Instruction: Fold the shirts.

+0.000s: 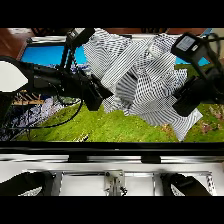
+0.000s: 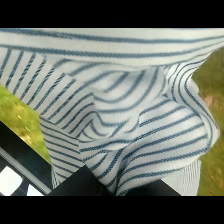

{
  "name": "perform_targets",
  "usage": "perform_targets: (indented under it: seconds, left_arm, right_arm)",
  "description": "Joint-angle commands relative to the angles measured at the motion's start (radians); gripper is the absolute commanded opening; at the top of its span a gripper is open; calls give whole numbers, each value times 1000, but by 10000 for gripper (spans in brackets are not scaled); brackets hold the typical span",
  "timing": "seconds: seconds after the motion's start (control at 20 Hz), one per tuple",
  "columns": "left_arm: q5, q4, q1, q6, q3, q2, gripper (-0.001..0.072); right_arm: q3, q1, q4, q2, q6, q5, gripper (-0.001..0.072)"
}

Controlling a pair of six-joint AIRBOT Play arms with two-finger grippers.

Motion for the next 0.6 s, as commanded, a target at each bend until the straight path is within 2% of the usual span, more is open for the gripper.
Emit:
perform_targets:
  seconds: [0.0, 0.05, 0.15, 0.2, 0.45, 0.55]
  left_arm:
    - [5, 94, 4, -55, 2, -2, 72]
    - [23, 94, -2, -61, 2, -3, 111]
    - [85, 94, -13, -61, 5, 7, 499]
    - [124, 95, -13, -61, 11, 15, 562]
    - [340, 149, -9, -60, 100, 44, 563]
    - [428, 151, -9, -60, 114, 45, 623]
  right_arm:
    - [1, 1, 82, 63, 42, -11, 88]
    - [1, 1, 112, 64, 61, -10, 88]
    - [1, 1, 152, 61, 77, -11, 88]
    - [1, 1, 156, 61, 82, -13, 88]
    - [1, 1, 218, 61, 82, -72, 87]
    - [1, 1, 289, 61, 82, -130, 88]
